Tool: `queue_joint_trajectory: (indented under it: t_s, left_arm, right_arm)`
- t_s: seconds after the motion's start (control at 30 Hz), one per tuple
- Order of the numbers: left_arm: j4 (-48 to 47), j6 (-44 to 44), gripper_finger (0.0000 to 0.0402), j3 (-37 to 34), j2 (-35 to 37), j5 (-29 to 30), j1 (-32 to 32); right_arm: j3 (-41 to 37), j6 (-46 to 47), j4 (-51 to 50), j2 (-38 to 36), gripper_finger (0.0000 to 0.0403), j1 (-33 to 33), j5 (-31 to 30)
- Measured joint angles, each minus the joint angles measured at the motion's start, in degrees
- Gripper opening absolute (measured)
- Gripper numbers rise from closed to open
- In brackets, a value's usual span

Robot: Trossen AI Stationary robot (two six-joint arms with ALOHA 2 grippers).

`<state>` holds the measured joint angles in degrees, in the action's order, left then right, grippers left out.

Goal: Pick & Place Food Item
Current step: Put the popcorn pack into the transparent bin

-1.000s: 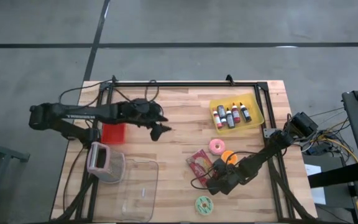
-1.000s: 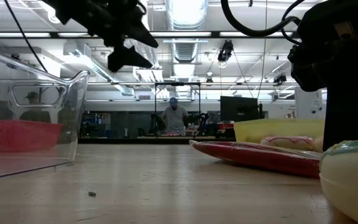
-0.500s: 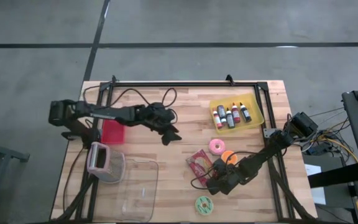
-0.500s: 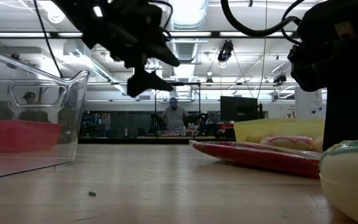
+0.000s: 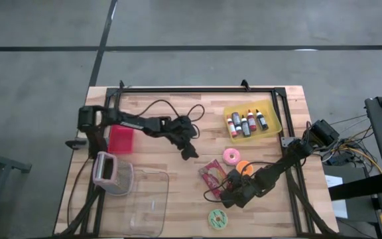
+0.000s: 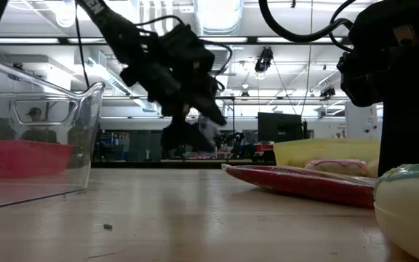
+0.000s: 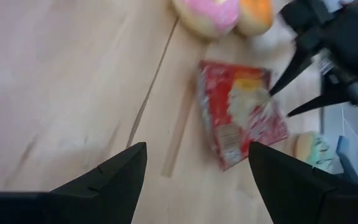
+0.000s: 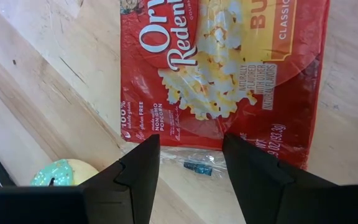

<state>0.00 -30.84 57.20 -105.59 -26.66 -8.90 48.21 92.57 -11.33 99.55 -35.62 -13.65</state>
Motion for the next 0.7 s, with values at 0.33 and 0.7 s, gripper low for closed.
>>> queue_joint_trajectory:
  t_s: [0.33,0.7]
  left_arm:
    - [0.26,-3.56,0.0289,0.21,-2.68,4.16,2.73]
    - [2.75,-4.15,0.0289,0.76,-2.85,5.15,8.87]
  right_arm:
    - [0.00,-0.21,0.07,0.02,0.0178,0.00,-1.06]
    - [-0.02,-0.19,0.15,0.04,0.0178,0.04,-1.46]
